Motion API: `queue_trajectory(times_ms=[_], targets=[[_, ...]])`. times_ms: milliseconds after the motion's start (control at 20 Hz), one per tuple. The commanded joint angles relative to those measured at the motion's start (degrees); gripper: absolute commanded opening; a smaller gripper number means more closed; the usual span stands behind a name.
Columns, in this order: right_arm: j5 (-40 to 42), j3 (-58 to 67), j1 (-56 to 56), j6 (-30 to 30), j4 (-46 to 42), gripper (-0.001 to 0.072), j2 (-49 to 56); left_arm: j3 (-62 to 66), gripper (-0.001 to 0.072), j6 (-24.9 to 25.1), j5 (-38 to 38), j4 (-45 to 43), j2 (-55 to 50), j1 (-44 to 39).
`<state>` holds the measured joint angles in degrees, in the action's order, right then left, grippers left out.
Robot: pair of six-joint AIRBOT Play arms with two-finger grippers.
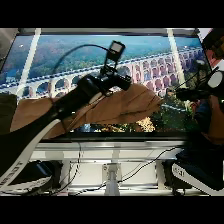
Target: Fold the clothes and pants, and hang the long-sleeved shirts on hangers.
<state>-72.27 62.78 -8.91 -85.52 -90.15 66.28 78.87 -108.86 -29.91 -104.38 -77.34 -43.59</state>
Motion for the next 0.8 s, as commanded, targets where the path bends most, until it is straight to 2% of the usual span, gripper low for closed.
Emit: queue_trajectory(times_ms=[0, 250, 450, 750], targets=[[2.4, -8.1, 0.0, -4.9, 0.7, 0.0287, 0.0, 0.0, 0.0619, -0.1, -2.0, -1.5, 8.1, 5.2], [5.6, -16.5, 0.0, -6.1, 7.6, 0.0287, 0.0, 0.0, 0.0619, 0.0, -7.8, -1.5, 14.0, 8.9], [15.0, -21.1, 0.0, -6.7, 18.8, 0.0286, 0.0, -0.1, 0.0619, 0.0, -10.1, -1.5, 14.0, 9.1], [25.6, -23.4, 0.0, -11.4, 21.0, 0.0288, 0.0, -0.1, 0.0618, 0.0, -10.2, -1.5, 14.0, 9.2]])
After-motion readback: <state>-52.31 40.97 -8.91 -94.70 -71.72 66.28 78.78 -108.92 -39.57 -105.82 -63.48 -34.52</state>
